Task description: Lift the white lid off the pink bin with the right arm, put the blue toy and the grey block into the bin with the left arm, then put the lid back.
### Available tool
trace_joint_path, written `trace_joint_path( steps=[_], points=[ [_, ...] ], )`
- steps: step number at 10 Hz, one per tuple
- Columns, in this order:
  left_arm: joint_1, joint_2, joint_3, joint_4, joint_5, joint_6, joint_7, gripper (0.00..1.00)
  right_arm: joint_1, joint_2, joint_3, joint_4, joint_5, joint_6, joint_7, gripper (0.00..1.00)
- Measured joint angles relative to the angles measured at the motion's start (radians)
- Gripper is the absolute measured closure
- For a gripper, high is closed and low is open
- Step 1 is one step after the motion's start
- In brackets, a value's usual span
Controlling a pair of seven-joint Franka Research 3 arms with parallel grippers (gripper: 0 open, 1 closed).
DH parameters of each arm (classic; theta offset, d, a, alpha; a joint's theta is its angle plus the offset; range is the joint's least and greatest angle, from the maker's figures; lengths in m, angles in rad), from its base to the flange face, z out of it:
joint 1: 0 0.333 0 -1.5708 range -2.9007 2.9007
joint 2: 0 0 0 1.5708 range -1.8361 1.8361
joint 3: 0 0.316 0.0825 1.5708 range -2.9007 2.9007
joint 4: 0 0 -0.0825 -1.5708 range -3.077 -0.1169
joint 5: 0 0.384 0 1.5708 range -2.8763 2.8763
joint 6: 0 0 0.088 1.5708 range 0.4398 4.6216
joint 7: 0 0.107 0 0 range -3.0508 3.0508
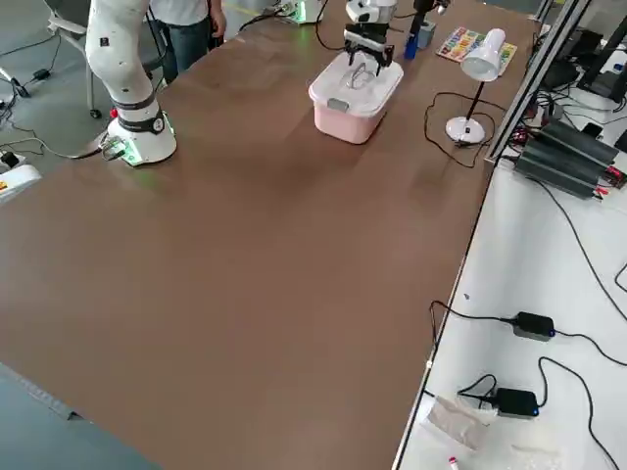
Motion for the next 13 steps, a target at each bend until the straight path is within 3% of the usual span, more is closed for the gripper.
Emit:
trace_joint_path(
  steps=[4,5,6,8,11,13],
  points=[
    [0.0,0.032,0.0,0.001,0.093,0.002,-0.094,0.1,0.036,0.003,-0.001,-0.033,0.0,0.018,0.008,0.04],
    [0.002,0.037,0.0,0.002,0.094,0.004,-0.096,0.15,0.036,0.003,-0.003,-0.034,0.0,0.025,0.01,0.05],
    [0.003,0.041,0.0,0.005,0.094,0.006,-0.097,0.21,0.036,0.003,-0.008,-0.034,0.0,0.031,0.01,0.15],
    [0.004,0.051,0.0,0.017,0.094,0.006,-0.097,0.5,0.036,0.003,-0.012,-0.034,0.0,0.034,0.011,0.48],
    [0.007,0.043,0.0,0.079,0.094,-0.054,-0.105,0.49,0.037,0.003,-0.01,-0.034,0.0,0.037,0.011,0.93],
    [0.006,0.0,-0.017,0.196,0.094,-0.253,-0.161,0.49,0.037,0.003,-0.011,-0.034,-0.001,0.038,0.012,0.93]
  ],
)
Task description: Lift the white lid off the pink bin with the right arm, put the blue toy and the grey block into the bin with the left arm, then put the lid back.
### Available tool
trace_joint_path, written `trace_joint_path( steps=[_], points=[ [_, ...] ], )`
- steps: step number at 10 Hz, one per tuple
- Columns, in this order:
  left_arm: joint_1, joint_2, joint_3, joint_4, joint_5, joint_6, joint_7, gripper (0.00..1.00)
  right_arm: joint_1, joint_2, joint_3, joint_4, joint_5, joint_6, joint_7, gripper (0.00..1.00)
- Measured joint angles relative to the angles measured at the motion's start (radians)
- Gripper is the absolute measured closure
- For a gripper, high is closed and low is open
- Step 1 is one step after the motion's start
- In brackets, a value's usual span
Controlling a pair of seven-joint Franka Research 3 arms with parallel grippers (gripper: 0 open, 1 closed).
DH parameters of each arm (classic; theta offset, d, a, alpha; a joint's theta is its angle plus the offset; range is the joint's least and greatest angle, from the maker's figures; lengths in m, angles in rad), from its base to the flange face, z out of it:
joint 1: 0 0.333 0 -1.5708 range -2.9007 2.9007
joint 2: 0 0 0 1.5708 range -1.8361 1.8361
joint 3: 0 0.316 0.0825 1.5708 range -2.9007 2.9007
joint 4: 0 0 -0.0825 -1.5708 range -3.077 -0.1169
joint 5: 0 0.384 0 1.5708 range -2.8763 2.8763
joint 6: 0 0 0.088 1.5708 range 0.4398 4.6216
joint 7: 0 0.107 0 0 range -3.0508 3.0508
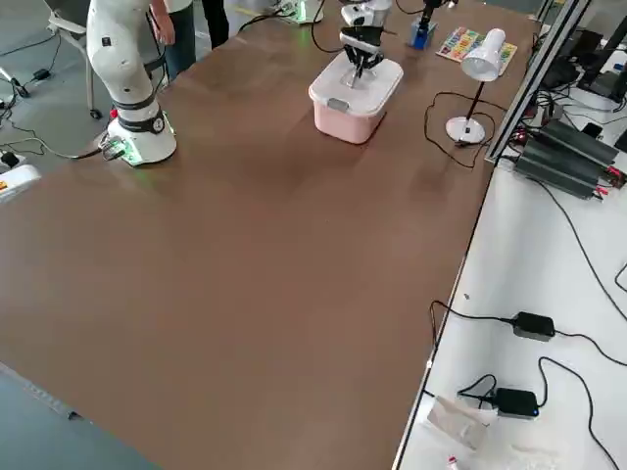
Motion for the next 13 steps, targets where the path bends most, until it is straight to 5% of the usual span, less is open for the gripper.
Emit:
trace_joint_path(
  steps=[4,10,13],
  points=[
    [-0.008,-0.039,-0.076,0.274,0.0,-0.321,-0.151,0.49,-0.004,-0.021,-0.004,0.015,0.0,-0.043,-0.035,0.93],
    [-0.1,0.005,-0.146,0.418,-0.018,-0.343,-0.421,0.49,-0.062,-0.134,-0.008,0.038,0.003,-0.223,-0.101,0.93],
    [-0.232,0.088,-0.15,0.526,-0.035,-0.343,-0.627,0.49,-0.205,-0.275,-0.015,0.061,0.006,-0.394,-0.422,0.93]
  ],
)
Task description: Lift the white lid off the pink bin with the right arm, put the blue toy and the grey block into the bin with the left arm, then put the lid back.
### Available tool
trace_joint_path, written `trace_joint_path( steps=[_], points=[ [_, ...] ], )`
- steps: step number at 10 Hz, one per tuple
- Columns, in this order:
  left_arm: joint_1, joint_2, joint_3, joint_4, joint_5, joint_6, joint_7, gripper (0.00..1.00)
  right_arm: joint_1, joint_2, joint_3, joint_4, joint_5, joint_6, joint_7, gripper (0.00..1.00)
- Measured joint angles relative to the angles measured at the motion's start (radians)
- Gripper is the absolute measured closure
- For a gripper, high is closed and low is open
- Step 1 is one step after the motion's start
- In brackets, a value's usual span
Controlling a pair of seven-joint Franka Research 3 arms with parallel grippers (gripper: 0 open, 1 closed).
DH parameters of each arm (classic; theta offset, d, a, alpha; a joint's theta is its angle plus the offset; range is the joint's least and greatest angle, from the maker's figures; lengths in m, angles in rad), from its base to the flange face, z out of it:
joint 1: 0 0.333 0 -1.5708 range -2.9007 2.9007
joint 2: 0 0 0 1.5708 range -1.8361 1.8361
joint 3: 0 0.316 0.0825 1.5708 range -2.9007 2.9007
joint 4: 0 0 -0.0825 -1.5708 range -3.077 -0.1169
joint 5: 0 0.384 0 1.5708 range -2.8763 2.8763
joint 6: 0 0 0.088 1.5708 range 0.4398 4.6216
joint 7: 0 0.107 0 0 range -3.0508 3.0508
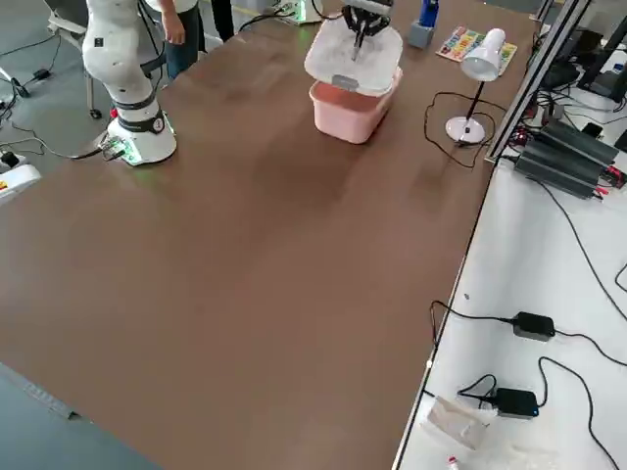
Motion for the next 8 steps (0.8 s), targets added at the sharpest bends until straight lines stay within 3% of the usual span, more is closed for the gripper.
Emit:
trace_joint_path(
  steps=[2,4,8],
  points=[
    [-0.084,0.058,-0.002,0.039,-0.024,0.005,-0.115,0.49,-0.11,-0.058,-0.005,-0.002,-0.004,-0.076,-0.153,0.93],
    [-0.17,0.12,-0.001,0.084,-0.024,0.044,-0.228,0.49,-0.215,-0.057,-0.008,-0.005,-0.024,-0.077,-0.216,0.93],
    [-0.272,0.193,0.002,0.1,-0.024,0.069,-0.317,0.49,-0.263,-0.052,-0.007,-0.018,-0.028,-0.077,-0.23,0.93]
  ],
)
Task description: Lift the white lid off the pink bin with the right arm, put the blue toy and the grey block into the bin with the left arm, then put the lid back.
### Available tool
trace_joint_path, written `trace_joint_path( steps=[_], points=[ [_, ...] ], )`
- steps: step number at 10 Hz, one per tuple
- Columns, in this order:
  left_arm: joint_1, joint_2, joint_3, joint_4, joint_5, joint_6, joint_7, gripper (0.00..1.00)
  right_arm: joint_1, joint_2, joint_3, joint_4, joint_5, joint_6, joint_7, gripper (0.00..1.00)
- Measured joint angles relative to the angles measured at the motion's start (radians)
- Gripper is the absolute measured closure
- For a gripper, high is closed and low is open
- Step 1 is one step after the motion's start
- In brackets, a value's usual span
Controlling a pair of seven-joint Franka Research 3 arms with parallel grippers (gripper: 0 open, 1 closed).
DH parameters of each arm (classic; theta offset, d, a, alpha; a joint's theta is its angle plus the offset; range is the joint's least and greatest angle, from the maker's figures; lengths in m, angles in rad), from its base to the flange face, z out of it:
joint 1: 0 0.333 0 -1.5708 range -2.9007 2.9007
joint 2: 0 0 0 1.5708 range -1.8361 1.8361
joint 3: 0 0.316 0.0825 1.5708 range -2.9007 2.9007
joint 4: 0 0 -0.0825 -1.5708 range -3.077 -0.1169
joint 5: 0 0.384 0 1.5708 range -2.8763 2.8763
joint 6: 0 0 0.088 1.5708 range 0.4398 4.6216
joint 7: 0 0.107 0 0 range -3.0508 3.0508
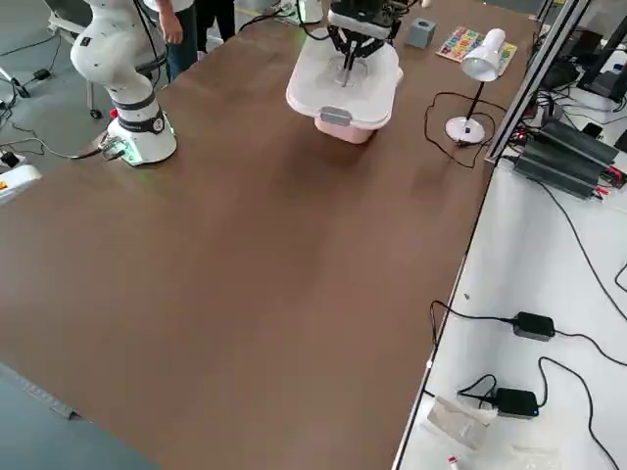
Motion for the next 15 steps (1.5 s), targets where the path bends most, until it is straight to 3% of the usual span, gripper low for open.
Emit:
trace_joint_path(
  steps=[5,8,9,11,12,13,15],
  points=[
    [-0.012,0.111,0.003,0.005,0.004,0.039,0.0,0.49,-0.011,0.002,0.001,-0.002,0.0,0.0,0.0,0.93],
    [-0.007,0.104,0.005,0.032,0.009,0.037,0.0,0.07,-0.012,0.002,0.001,-0.002,0.0,0.0,0.001,0.93],
    [0.003,0.081,0.007,0.044,0.009,0.018,0.0,0.05,-0.014,0.002,0.001,-0.002,-0.001,0.0,0.001,0.93],
    [0.082,-0.02,0.012,0.047,0.023,-0.12,0.026,0.05,-0.016,0.002,0.001,-0.002,-0.001,0.0,0.001,0.93],
    [0.156,-0.082,0.011,0.015,0.035,-0.156,0.09,0.06,-0.019,0.002,0.001,-0.002,-0.001,0.0,0.001,0.93],
    [0.235,-0.15,0.011,-0.067,0.048,-0.131,0.17,0.06,-0.02,0.002,0.001,-0.002,-0.001,0.0,0.001,0.93],
    [0.37,-0.283,0.01,-0.303,0.058,-0.004,0.367,0.06,-0.022,0.002,0.001,-0.002,-0.001,0.0,0.001,0.93]
  ],
)
